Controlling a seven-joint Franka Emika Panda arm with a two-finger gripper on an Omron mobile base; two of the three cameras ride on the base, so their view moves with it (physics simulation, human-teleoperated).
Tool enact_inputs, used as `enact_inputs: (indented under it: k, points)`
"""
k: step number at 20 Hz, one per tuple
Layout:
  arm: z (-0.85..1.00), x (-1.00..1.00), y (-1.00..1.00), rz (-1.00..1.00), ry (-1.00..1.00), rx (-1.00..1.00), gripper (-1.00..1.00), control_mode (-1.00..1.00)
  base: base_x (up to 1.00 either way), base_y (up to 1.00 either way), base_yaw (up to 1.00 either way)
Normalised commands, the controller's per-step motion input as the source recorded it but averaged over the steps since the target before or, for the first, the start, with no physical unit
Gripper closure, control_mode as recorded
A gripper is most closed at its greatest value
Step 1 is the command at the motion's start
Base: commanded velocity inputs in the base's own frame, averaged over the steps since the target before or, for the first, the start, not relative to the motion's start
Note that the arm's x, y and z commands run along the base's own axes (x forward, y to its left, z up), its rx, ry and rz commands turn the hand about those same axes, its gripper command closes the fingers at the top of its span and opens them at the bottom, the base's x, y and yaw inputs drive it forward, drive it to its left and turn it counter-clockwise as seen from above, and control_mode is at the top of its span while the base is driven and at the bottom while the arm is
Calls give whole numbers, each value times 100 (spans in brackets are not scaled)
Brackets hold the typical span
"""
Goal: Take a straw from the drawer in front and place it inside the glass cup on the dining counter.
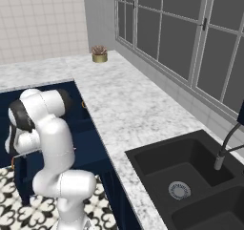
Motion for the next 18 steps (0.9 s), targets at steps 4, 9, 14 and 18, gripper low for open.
enact_inputs:
  k: [4,9,14,18]
  points:
    - [44,-56,18,-11,-8,-1,-100,-100,0,0,0]
    - [61,20,-41,-12,-8,-8,-100,-100,0,0,0]
    - [15,59,-33,-1,-7,-1,-100,-100,0,0,0]
    - [-17,43,-5,0,-1,0,-100,-100,0,0,0]
